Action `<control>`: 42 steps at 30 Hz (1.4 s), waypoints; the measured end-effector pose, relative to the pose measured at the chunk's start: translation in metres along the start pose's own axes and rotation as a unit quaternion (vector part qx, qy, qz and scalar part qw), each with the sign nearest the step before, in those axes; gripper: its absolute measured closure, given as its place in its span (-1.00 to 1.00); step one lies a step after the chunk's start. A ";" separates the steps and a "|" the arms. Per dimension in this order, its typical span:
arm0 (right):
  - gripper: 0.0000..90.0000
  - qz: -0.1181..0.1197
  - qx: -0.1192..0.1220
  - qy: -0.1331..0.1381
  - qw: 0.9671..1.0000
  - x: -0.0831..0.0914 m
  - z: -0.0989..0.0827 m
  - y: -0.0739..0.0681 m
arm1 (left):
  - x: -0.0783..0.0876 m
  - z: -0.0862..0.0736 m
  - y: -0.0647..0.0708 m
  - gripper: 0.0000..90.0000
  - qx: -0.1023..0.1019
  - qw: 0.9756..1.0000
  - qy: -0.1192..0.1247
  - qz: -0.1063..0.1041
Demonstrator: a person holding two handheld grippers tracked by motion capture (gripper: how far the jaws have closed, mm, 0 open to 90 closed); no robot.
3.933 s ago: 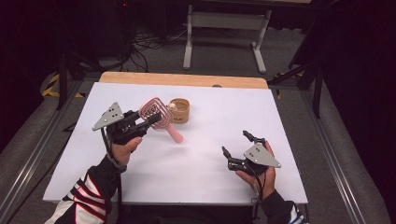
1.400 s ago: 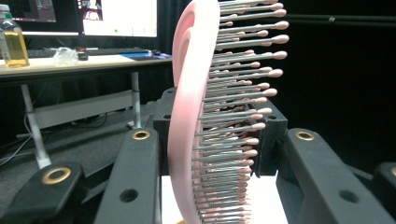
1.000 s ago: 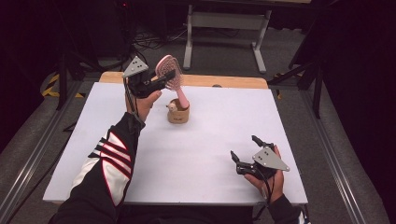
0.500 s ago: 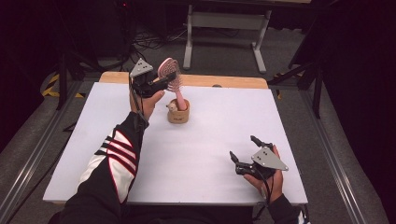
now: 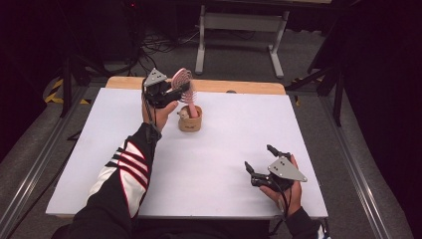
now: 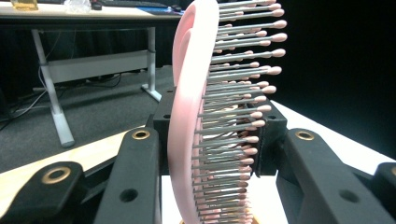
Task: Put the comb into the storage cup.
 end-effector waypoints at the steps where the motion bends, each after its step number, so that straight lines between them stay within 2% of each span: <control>1: -0.76 0.000 0.000 0.000 1.000 0.000 0.000 0.000 | 0.000 -0.001 -0.001 0.41 -0.001 1.000 0.000 0.001; 21: -0.76 0.004 0.003 -0.005 1.000 -0.002 0.000 -0.002 | -0.003 -0.009 -0.009 0.38 0.024 1.000 0.006 0.009; 23: -0.76 0.004 0.004 -0.005 1.000 -0.002 0.000 -0.002 | -0.002 -0.009 -0.013 0.36 0.028 0.999 0.009 0.019; 26: -0.76 0.005 0.003 -0.006 1.000 -0.002 -0.001 -0.002 | -0.001 -0.010 -0.016 0.35 0.036 0.999 0.012 0.019; 27: -0.76 0.005 0.003 -0.006 1.000 -0.003 -0.001 -0.002 | -0.001 -0.011 -0.018 0.34 0.037 0.999 0.011 0.026; 42: -0.75 0.008 0.010 -0.009 1.000 -0.005 0.001 -0.006 | 0.001 -0.014 -0.032 0.28 0.050 0.998 0.007 0.041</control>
Point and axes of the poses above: each handheld gripper's, and its own axes: x roughly backward along the jaws, z roughly out of its top, y roughly to its right, the point moved 2 cm from there along -x, roughly forward along the jaws, and after that the axes turned 11 degrees about x, right-handed, at the moved point
